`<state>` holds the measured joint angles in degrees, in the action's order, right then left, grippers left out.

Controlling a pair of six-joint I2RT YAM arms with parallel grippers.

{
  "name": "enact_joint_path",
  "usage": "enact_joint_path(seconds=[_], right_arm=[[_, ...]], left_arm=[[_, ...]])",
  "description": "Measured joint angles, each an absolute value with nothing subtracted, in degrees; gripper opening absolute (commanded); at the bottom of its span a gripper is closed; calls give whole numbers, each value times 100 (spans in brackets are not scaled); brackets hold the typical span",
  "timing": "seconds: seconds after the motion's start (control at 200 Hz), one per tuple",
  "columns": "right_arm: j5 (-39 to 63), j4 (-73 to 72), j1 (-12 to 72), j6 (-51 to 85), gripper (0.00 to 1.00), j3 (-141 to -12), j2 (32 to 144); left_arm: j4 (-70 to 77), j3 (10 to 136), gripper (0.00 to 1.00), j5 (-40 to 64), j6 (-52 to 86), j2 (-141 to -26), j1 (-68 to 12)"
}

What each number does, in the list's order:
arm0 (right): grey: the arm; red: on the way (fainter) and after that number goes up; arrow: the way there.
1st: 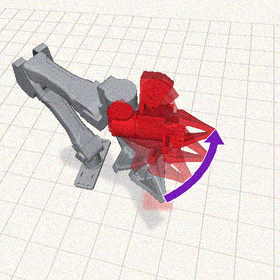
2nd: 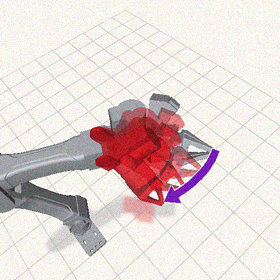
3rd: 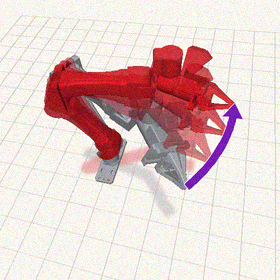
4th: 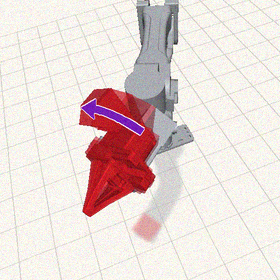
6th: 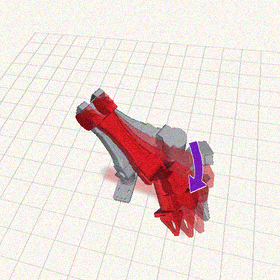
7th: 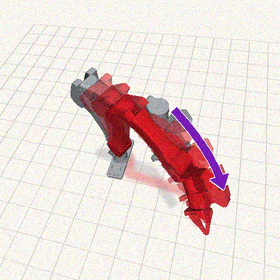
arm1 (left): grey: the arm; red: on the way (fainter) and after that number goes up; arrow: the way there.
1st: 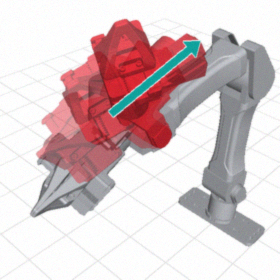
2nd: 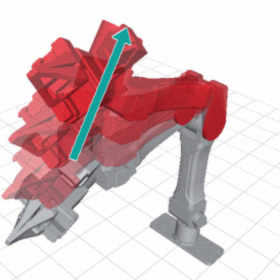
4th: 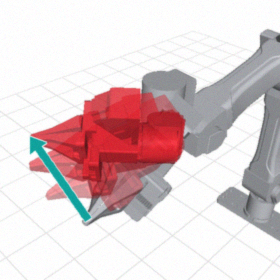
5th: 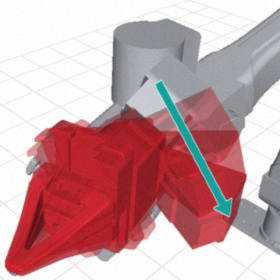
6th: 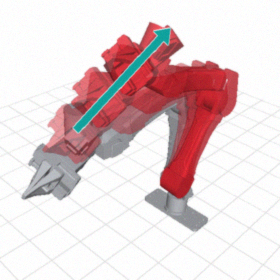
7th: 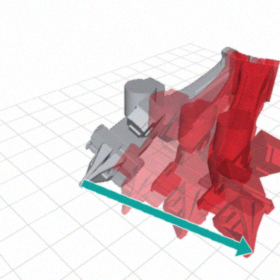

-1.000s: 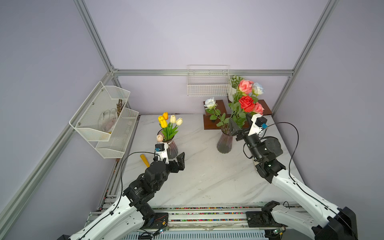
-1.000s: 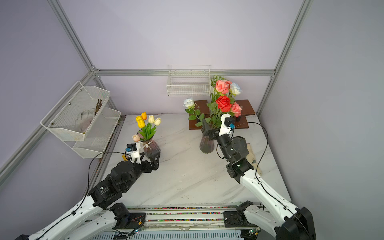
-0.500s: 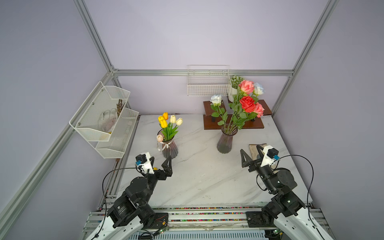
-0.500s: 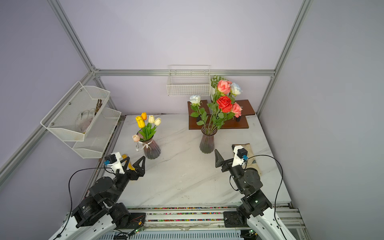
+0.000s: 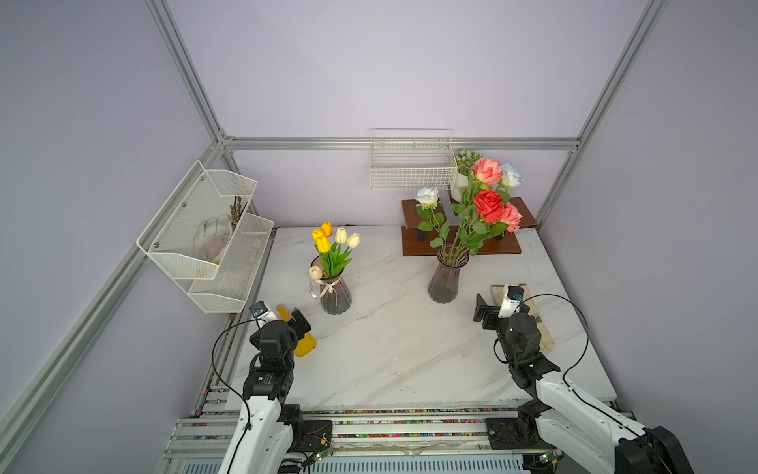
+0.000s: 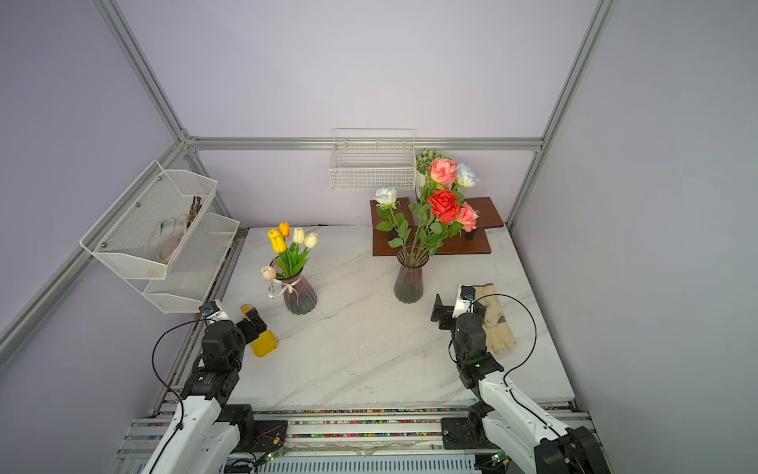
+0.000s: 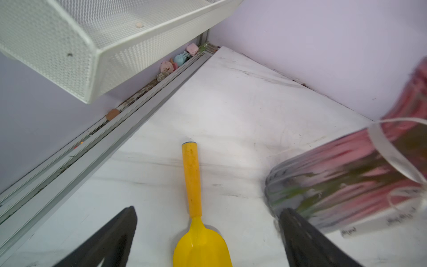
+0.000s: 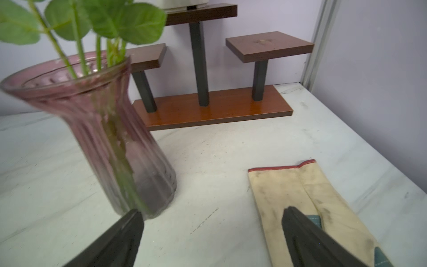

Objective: Arrange the flowers in different vases according to their variety
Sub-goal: Reset both arms

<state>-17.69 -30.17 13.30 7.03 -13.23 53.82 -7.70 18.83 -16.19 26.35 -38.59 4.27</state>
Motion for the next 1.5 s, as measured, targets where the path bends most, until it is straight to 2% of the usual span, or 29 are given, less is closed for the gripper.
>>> enact_joint_path(seconds=[0.225,0.405,0.61,0.775,0.88,1.015,1.5], right_arm=[[-1702,-4550,607,703,99,-1129,6361],[-1730,-5798,451,655,99,-956,7533],[-1734,-6890,384,591,99,-956,8414],[-1546,-7317,384,480,99,-1041,8912],[-1205,-7035,386,318,99,-1352,9000],[-947,-6746,386,211,99,-1747,8997],[-788,-6613,386,99,99,-1732,9000]], left_arm=[[185,1876,100,-1378,2171,-5063,788],[2056,1503,100,-1033,1304,-5946,788],[2882,1918,100,-506,829,-7452,788],[4191,2016,100,-209,690,-8270,768],[4729,2014,100,-242,519,-8858,548],[4718,2051,100,-346,346,-8960,353],[4877,2126,100,-454,209,-8960,318]])
